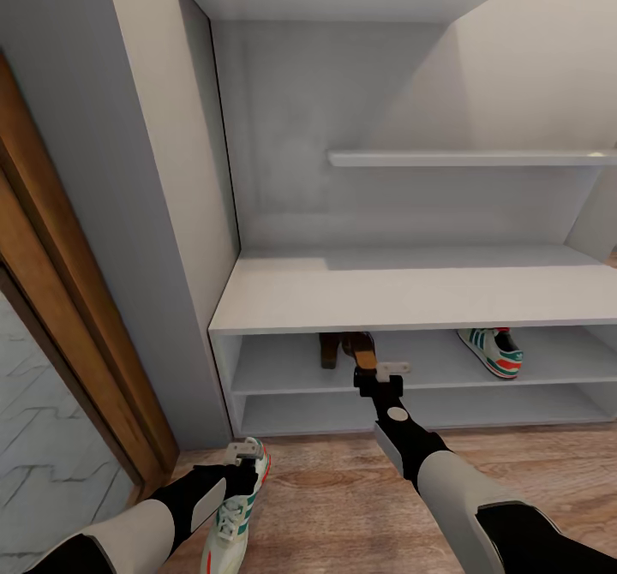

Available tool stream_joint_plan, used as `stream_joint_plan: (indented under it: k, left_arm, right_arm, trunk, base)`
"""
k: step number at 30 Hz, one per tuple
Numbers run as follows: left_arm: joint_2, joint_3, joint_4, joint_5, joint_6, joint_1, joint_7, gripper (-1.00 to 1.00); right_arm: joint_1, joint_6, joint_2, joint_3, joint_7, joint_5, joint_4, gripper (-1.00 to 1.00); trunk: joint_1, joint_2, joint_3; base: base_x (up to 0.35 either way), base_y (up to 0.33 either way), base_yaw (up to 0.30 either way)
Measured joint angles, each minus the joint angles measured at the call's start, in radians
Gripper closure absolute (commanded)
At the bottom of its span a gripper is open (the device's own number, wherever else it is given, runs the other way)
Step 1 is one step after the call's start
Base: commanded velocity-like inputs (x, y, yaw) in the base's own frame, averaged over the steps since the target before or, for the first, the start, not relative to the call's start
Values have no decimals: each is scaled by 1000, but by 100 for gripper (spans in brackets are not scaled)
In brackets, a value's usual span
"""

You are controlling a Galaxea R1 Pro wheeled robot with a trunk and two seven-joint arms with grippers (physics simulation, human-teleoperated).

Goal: Pick up the two gym shoes and the two sandals from the corridor floor and place them onto the hallstand (shoe rack) in the corridor, making sure they are on the rack and not on the floor. Arrange them so the two gym shoes are next to each other and the two sandals are next to each other.

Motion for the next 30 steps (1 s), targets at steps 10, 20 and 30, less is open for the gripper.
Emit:
stream_joint_plan:
  k: [10, 20, 30]
  left_arm:
    - [0, 0, 0, 0, -1, 0, 0, 100]
    - [0, 0, 0, 0, -1, 0, 0, 100]
    - [0, -1, -1, 0, -1, 0, 0, 100]
  right_arm:
    - [0, 0, 0, 0, 0, 0, 0, 100]
    - [0, 0, 0, 0, 0, 0, 3, 100]
    - [1, 0, -1, 0, 0, 0, 3, 100]
  trunk:
    - [0, 0, 0]
    - [0, 0, 0]
    - [0, 0, 0]
  base:
    - [51, 47, 0]
    - [13, 12, 0]
    - [47, 1, 0]
